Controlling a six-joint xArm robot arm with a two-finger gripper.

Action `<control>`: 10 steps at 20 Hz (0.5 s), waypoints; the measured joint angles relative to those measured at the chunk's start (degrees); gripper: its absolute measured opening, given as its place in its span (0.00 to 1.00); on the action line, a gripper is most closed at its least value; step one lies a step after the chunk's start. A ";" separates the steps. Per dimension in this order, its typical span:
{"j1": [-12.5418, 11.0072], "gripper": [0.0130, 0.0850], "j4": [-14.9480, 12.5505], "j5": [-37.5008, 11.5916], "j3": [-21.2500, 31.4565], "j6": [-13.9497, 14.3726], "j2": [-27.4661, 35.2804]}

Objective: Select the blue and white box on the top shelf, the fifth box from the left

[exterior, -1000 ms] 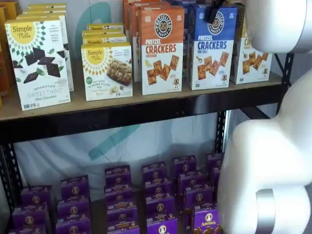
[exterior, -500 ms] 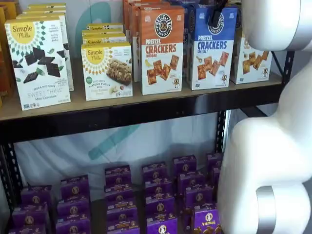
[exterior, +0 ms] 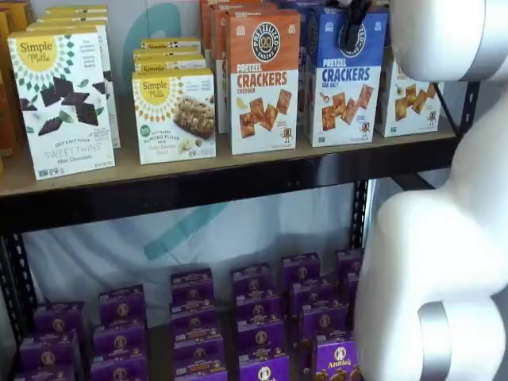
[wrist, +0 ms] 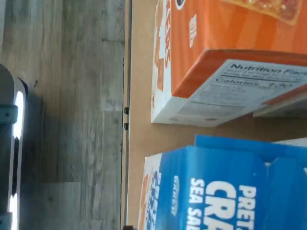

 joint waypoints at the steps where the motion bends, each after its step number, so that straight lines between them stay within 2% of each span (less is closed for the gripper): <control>1: 0.12 1.00 -0.07 -0.21 0.27 0.07 -0.11; 10: 0.54 1.00 -0.93 -0.64 0.94 0.16 -0.46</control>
